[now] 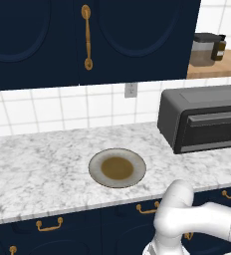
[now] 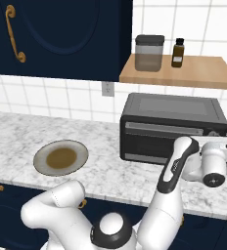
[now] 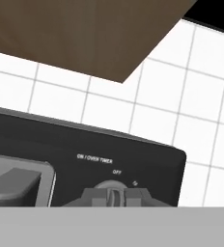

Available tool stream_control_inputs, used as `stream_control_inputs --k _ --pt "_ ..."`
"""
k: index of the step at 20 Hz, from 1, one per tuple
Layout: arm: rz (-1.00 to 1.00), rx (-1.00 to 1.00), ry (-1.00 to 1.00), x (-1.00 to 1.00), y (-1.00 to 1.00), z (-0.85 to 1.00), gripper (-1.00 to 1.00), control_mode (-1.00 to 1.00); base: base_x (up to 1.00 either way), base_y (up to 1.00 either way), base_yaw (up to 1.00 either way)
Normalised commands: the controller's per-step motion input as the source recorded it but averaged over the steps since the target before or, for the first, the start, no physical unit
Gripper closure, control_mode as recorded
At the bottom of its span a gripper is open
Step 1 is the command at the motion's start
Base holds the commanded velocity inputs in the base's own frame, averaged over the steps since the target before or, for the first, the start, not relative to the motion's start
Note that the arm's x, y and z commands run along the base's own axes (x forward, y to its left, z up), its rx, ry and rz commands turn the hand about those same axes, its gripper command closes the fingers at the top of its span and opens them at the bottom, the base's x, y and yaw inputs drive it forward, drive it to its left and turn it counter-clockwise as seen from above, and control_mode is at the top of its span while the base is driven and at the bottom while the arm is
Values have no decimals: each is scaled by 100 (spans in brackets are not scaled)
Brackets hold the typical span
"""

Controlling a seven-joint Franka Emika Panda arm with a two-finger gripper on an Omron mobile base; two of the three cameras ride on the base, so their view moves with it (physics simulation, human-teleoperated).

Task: Pick up the kebab skewer and baguette bread, and place them inside the toaster oven. Close the toaster oven door and start by setting the timer.

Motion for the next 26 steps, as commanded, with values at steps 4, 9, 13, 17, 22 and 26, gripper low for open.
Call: stream_control_inputs --k 4,9,13,17,22,26 --pt "-15 -1 -3 17 -1 -1 100 -100 0 0 0" --pt "-15 0 -1 10 -4 -1 100 -100 0 0 0" --pt "-19 0 -3 1 0 -11 100 -100 0 0 0" --pt "-22 2 -7 2 6 -19 100 -100 0 0 0" --pt "-24 6 -7 12 13 -12 100 -100 0 0 0" --pt "-19 8 -11 19 27 -5 100 -100 0 0 0"
